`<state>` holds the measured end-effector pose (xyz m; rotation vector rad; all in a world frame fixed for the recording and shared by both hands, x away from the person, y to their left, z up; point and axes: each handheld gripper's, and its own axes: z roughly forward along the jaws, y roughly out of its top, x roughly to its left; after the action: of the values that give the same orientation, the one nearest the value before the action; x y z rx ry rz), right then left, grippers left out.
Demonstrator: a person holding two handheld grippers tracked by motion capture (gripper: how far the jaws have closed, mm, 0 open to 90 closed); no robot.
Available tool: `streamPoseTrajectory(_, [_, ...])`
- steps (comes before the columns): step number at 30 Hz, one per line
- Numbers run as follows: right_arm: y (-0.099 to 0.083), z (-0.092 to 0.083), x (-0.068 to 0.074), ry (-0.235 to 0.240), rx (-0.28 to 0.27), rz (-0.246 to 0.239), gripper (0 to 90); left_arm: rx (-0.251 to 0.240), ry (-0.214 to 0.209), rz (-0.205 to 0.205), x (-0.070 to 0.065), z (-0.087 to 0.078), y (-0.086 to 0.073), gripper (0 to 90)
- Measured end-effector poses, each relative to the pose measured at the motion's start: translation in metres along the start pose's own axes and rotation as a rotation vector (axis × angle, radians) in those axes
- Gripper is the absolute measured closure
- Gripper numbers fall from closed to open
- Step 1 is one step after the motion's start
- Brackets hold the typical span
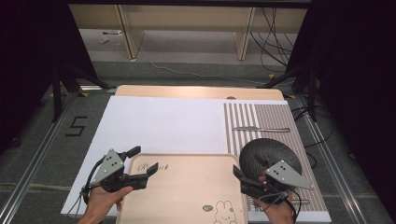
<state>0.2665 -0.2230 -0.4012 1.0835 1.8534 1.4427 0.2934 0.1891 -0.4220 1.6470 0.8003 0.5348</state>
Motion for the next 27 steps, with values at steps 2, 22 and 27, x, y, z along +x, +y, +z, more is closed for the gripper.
streamPoseTrajectory(2, [-0.0001,0.0001,0.0,0.001,0.002,0.002,20.0,0.001,-0.001,0.002,-0.0003,0.0,0.0001,16.3])
streamPoseTrajectory(22, [0.0003,-0.001,-0.0035,-0.002,0.0,0.009,20.0,0.002,0.001,0.007,-0.0001,0.0001,-0.0001,15.9])
streamPoseTrajectory(27, [0.0028,-0.0008,-0.0082,-0.005,0.011,-0.004,19.7,0.002,-0.003,0.006,0.0002,-0.0004,-0.0001,15.9])
